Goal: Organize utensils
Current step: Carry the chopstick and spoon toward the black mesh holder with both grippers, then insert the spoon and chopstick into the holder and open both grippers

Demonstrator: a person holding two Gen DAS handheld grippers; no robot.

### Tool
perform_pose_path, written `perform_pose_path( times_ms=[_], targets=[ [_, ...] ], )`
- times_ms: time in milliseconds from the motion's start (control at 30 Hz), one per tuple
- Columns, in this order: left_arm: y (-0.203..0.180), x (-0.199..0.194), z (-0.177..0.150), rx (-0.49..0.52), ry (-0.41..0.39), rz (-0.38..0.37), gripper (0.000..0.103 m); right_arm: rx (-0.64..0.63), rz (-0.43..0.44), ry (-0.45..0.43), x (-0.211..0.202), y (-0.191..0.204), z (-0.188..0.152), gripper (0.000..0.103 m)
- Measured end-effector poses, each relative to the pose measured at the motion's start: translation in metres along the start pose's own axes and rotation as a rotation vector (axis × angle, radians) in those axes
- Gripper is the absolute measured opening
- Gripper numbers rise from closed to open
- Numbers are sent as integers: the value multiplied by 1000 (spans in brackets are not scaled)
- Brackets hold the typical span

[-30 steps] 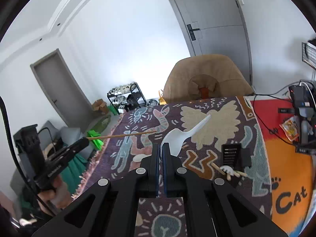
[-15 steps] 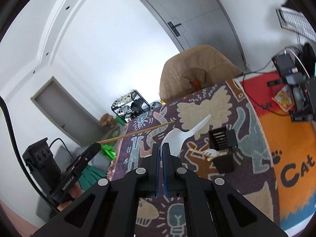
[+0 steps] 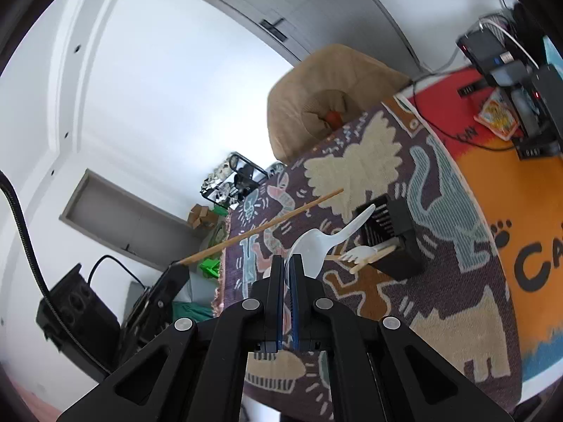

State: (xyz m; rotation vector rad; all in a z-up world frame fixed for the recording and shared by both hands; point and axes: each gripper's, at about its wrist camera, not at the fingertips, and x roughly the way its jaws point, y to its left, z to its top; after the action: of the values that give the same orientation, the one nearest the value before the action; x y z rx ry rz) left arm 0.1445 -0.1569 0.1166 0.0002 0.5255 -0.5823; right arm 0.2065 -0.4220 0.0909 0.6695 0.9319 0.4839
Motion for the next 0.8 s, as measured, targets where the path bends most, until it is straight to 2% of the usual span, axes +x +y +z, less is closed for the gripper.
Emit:
perform_pose_path(
  times_ms=[133,400,433,467,500,533,567,633,800],
  targets=[
    [-4,8,5,11,46,-21,3,67,2,17,5,-10,10,4],
    [-10,21,16,43,121,-17,3,145,25,49,23,-26,21,7],
    [-11,22,18,48,131,-23,3,147,20,52,26,-28,21,10],
    [-12,23,19,51,141,-31,3,149,11,51,27,-30,21,24],
    [-13,24,20,54,147,-34,3,154,-7,38,28,-33,20,43],
    [-14,24,22,58,152,-34,3,154,-14,28,28,-35,19,50],
    [-14,23,23,63,153,-32,3,145,-14,19,29,-37,18,55],
    [-14,22,26,71,153,-28,3,143,-13,22,30,-41,18,55],
    [-14,19,33,82,166,-30,3,133,-18,-25,22,-52,12,73]
  ],
)
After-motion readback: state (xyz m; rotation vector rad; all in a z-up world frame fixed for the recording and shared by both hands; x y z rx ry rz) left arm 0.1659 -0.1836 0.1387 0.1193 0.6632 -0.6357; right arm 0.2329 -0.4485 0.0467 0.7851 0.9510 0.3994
